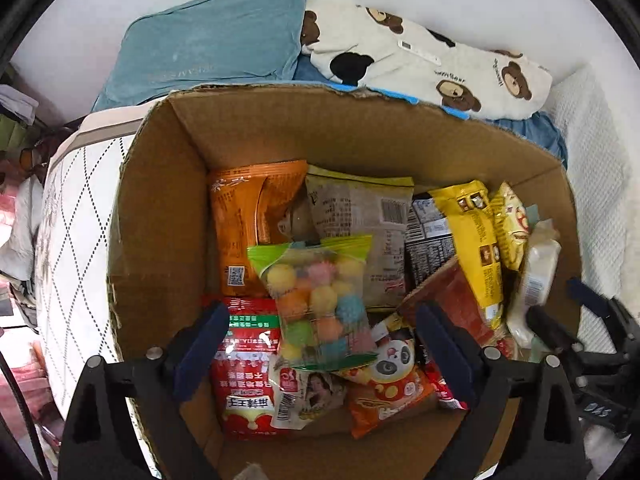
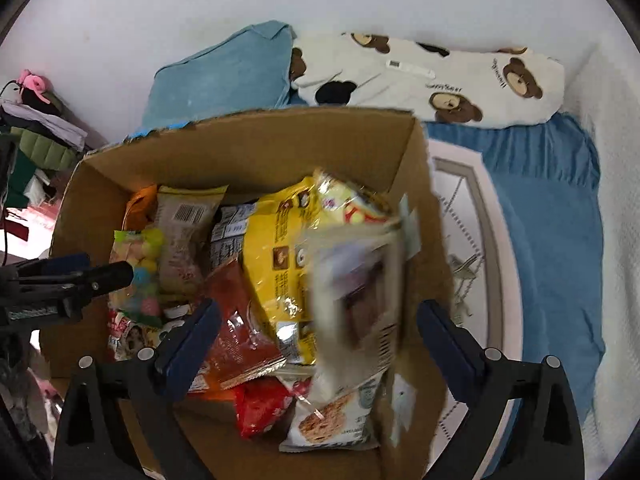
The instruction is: Organize snacks
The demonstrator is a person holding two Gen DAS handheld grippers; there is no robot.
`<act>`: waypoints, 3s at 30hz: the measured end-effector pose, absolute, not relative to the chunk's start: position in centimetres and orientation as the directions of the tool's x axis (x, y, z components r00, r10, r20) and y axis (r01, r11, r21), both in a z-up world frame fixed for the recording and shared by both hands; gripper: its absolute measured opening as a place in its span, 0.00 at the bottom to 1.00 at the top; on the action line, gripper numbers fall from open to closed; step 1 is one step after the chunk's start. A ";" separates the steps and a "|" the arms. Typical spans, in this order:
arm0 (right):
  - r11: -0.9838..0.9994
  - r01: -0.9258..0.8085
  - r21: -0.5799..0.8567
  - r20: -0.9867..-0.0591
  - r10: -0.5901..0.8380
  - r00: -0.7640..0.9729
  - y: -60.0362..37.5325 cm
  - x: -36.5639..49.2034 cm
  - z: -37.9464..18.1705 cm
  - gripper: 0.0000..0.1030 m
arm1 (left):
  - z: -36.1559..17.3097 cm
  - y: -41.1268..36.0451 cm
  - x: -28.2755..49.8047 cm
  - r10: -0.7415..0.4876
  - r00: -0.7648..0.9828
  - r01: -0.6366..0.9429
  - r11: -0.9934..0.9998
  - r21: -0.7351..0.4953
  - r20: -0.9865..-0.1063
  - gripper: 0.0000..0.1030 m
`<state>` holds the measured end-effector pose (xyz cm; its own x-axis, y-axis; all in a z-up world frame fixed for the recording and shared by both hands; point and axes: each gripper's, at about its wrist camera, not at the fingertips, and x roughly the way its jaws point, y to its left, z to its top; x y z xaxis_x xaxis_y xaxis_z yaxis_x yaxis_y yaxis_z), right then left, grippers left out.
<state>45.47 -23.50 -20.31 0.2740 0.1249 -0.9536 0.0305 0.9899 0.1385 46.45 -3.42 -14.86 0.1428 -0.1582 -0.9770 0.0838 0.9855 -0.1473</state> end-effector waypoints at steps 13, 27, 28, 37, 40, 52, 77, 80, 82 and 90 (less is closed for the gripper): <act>0.990 0.040 0.134 -0.952 0.117 0.285 -22.5 42.6 -21.0 0.98 | -13.9 -3.7 42.0 -0.104 0.214 0.066 0.994 -0.092 -0.971 0.93; 0.991 0.040 0.128 -0.899 0.099 0.426 -22.4 35.9 -16.1 0.98 | -9.3 -3.0 34.9 -0.082 0.396 0.052 0.996 -0.067 -0.915 0.93; 0.991 0.037 0.130 -0.892 0.100 0.441 -22.4 35.2 -15.4 0.98 | -8.7 -3.0 34.3 -0.078 0.413 0.051 0.997 -0.063 -0.907 0.93; 0.991 0.008 0.136 -0.819 0.108 0.563 -22.0 29.0 -9.7 0.99 | -3.5 -2.4 27.6 -0.060 0.557 0.031 0.998 -0.051 -0.829 0.93; 0.991 -0.005 0.131 -0.793 0.108 0.600 -21.8 26.5 -7.8 0.99 | -2.1 -2.2 25.2 -0.060 0.590 0.027 0.998 -0.055 -0.805 0.93; 0.993 -0.018 0.114 -0.699 0.093 0.709 -21.1 16.7 -1.8 1.00 | 2.2 -2.3 16.7 -0.043 0.673 0.033 0.999 -0.028 -0.738 0.93; 0.996 -0.022 0.087 -0.647 0.073 0.759 -20.1 11.1 1.5 1.00 | 3.8 -2.5 13.1 -0.033 0.735 0.031 0.999 -0.015 -0.677 0.99; 0.997 -0.007 0.080 -0.653 0.058 0.756 -20.3 12.0 0.6 1.00 | 3.3 -2.4 13.8 -0.023 0.734 0.024 1.000 -0.008 -0.679 0.99; 0.997 0.006 0.082 -0.660 0.050 0.750 -20.6 12.9 -0.2 1.00 | 2.7 -2.4 14.5 -0.019 0.725 0.019 1.000 -0.007 -0.688 0.99; 0.996 0.048 0.079 -0.680 0.019 0.733 -21.8 16.7 -2.8 1.00 | 0.1 -2.6 17.8 -0.013 0.677 0.019 1.000 -0.001 -0.736 0.99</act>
<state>16.68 -21.77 -2.76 0.7331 0.0187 -0.6798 0.0475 0.9958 0.0787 17.85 -2.65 0.15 0.6769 -0.0134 -0.7360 0.0190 0.9998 -0.0007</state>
